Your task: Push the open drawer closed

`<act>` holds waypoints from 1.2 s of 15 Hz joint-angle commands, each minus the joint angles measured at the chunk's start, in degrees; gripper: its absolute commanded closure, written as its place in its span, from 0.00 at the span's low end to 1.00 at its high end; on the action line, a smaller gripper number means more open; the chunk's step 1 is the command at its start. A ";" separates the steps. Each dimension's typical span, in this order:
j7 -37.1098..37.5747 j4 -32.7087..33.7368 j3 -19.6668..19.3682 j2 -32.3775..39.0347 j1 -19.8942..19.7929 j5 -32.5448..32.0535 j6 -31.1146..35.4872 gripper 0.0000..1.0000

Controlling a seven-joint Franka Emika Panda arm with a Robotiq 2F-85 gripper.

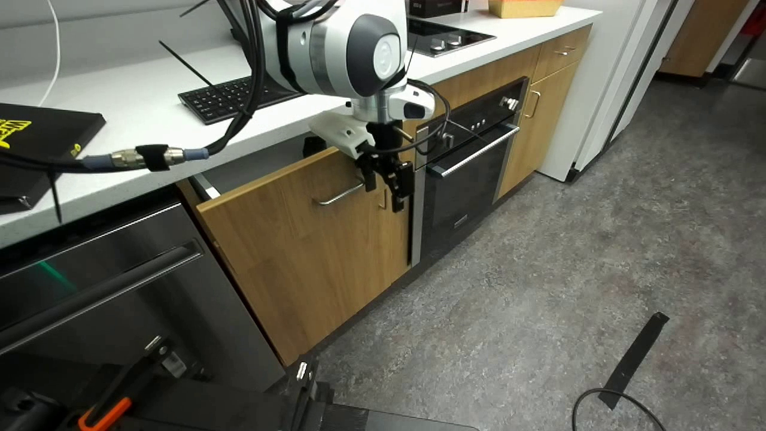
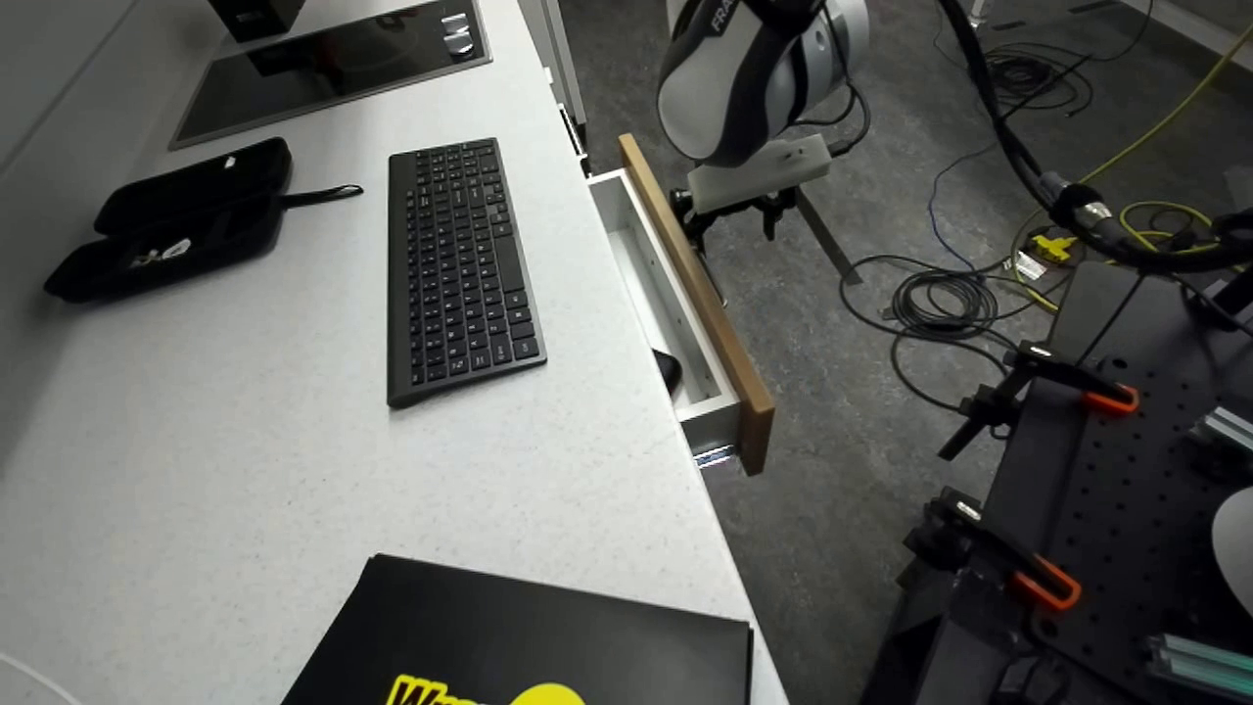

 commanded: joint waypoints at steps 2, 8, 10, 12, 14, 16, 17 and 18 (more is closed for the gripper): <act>-1.07 2.99 -1.35 1.60 2.51 1.53 -2.61 0.00; -1.93 5.17 -1.02 3.38 2.35 1.67 -3.46 0.00; -4.09 6.94 0.89 4.16 1.08 3.12 -3.71 0.00; -6.74 9.45 2.82 5.35 0.07 4.85 -4.67 0.00; -10.34 11.83 5.17 6.53 -1.10 7.28 -5.22 0.00; -14.14 15.25 8.05 8.18 -2.34 9.98 -7.95 0.00; -15.20 17.54 8.92 9.41 -2.37 10.66 -9.32 0.00; -16.01 20.35 9.76 11.00 -2.26 11.15 -11.21 0.00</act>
